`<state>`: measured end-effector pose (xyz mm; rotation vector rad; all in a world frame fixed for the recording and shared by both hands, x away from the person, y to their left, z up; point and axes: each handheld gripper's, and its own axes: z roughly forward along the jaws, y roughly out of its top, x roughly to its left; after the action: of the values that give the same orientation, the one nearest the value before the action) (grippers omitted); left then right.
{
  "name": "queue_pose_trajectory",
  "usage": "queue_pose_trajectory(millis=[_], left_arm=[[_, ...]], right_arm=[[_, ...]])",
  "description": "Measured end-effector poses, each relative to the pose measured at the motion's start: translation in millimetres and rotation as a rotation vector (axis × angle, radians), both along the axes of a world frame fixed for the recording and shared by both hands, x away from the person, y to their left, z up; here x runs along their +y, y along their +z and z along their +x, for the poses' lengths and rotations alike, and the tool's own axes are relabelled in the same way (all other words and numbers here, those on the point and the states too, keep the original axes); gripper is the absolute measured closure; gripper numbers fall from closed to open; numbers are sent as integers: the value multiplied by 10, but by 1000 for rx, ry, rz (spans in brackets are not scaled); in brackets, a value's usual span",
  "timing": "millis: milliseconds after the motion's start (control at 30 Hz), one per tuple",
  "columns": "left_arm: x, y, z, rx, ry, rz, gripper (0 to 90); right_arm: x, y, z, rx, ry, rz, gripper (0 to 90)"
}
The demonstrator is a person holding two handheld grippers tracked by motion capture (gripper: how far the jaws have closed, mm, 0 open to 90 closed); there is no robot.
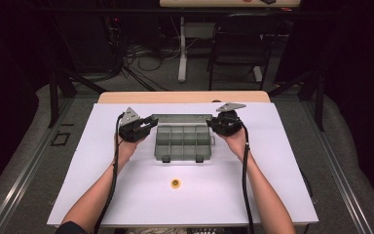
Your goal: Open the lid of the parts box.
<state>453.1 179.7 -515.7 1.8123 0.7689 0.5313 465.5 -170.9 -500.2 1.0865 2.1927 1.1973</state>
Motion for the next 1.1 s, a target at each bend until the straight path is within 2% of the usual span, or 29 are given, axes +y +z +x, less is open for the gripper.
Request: queue_pose_trajectory(millis=[133, 233, 367, 533, 733, 1033, 1100], left_arm=[[9, -31, 48, 17, 6, -5, 753], [26, -50, 77, 34, 8, -31, 774], [28, -50, 80, 41, 6, -36, 776], [29, -54, 90, 45, 3, -36, 774], [18, -30, 144, 69, 17, -50, 776], [13, -46, 197, 88, 21, -42, 782], [7, -56, 206, 88, 22, -23, 789]], right_arm=[[0, -18, 15, -3, -7, 2, 753], [-1, -22, 18, -4, -14, 5, 763], [14, -12, -6, -2, -17, -17, 769], [13, -14, 1, -1, -26, -13, 777], [28, -35, 14, -5, -63, -3, 798], [16, -67, 43, -15, -67, 22, 801], [29, -73, 38, -25, -73, 14, 803]])
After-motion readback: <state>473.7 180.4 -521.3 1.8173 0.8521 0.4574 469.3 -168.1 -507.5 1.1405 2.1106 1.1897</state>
